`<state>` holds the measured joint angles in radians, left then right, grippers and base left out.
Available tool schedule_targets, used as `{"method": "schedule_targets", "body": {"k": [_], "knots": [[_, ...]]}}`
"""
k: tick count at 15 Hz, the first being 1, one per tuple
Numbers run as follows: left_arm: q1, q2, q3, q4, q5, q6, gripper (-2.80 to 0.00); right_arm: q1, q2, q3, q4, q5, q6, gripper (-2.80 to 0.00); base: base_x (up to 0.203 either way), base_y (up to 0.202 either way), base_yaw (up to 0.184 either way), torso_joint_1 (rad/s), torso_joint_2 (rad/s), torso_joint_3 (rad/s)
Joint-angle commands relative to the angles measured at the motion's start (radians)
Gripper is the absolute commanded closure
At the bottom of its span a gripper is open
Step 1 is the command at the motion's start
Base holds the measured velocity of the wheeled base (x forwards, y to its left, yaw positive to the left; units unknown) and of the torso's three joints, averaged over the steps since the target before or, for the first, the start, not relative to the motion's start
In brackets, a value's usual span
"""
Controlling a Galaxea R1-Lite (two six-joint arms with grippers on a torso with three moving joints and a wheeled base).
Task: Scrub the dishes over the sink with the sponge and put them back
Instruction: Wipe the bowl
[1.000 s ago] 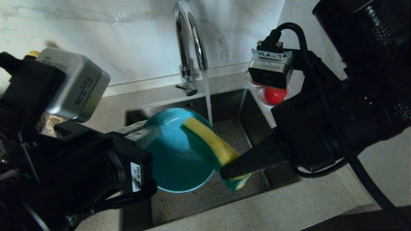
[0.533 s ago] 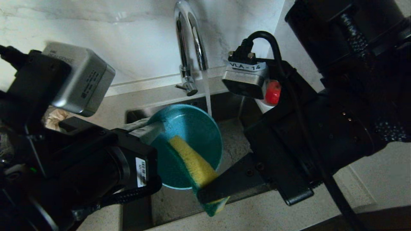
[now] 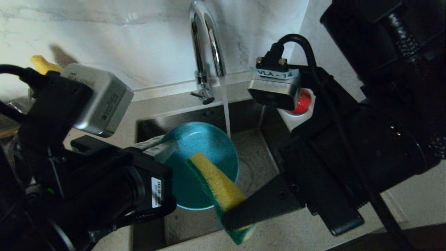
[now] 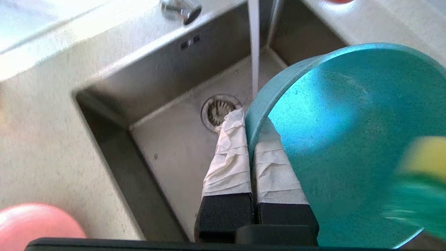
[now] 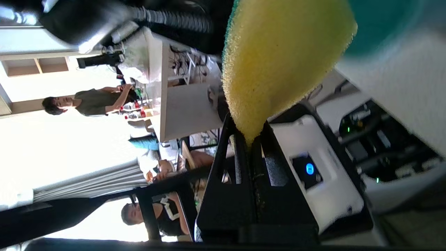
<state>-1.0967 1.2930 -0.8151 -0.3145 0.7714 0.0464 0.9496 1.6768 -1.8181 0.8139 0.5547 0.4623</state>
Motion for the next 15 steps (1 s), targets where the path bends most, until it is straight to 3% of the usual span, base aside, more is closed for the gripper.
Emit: {"method": "schedule_targets", "body": {"k": [1,5,7,9,12,15], "knots": [[0.009,0.003,0.023,-0.003,0.004,-0.01,0.0,-0.001,-0.076,0.074,0.005,0.0,0.001,0.0,0.0,0.0,0.0,0.0,0.0,0.0],[0.061,-0.002,0.061,0.006,-0.004,-0.024,0.0,-0.003,-0.174,0.143,0.008,-0.015,0.001,0.0,0.0,0.0,0.0,0.0,0.0,0.0],[0.072,-0.003,0.136,0.006,-0.036,-0.041,0.0,-0.002,-0.214,0.153,0.015,-0.05,-0.001,0.0,0.0,0.0,0.0,0.0,0.0,0.0],[0.077,0.021,0.201,0.008,-0.071,-0.137,0.0,0.003,-0.256,0.156,0.018,-0.082,-0.006,0.0,0.0,0.0,0.0,0.0,0.0,0.0],[0.11,0.107,0.194,0.002,-0.113,-0.199,0.0,-0.021,-0.302,0.145,0.031,-0.087,-0.005,0.0,0.0,0.0,0.0,0.0,0.0,0.0],[0.182,0.182,0.117,-0.001,-0.159,-0.222,0.0,-0.102,-0.333,0.145,0.027,-0.087,-0.01,0.0,0.0,0.0,0.0,0.0,0.0,0.0]]}}
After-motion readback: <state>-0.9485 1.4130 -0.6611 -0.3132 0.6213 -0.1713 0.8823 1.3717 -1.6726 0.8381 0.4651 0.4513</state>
